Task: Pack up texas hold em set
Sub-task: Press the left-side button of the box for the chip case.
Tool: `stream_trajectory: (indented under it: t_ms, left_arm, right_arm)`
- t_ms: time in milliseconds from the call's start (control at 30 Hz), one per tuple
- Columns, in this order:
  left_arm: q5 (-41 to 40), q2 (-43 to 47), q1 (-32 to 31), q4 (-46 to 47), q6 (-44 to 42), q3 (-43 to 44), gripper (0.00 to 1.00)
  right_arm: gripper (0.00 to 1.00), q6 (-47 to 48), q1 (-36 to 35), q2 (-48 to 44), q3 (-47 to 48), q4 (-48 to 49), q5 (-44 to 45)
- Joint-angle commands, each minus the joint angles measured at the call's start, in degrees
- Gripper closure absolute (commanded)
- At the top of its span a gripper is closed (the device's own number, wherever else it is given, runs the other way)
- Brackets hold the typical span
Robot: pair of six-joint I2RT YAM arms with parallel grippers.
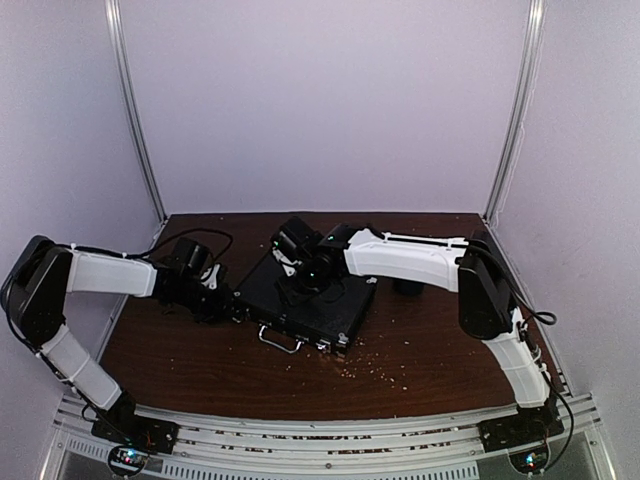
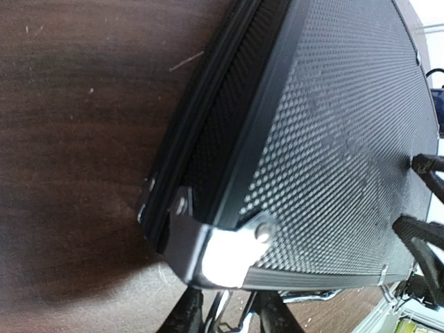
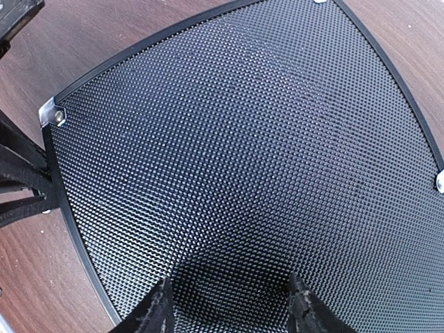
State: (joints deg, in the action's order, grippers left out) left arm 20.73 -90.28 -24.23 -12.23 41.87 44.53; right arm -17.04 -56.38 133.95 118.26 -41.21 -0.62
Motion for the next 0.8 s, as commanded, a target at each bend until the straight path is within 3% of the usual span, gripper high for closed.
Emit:
stream_trajectory:
  t_ms: [0, 367, 500, 767]
  left_arm:
    - [-3.42, -0.43, -0.85, -4.45, -0.33, -3.92, 0.69]
    - [-6.70, 7.71, -0.88, -4.41, 1.21, -6.53, 0.54]
    - [-6.98, 11.03, -0.86, -3.58, 1.96, -6.48, 0.59]
    - [-4.31, 4.54, -0.88, 0.45, 1.63, -4.16, 0.76]
  right_arm:
    - [0.47, -1.24, -1.54, 1.39, -1.49, -2.10, -0.57]
    - [0.48, -1.92, -2.68, 0.15, -5.57, -2.38, 0.43]
    - [0.48, -2.29, -3.02, -0.16, -6.42, -2.06, 0.62]
    - [0.48, -2.65, -3.56, -0.05, -6.80, -1.78, 1.06]
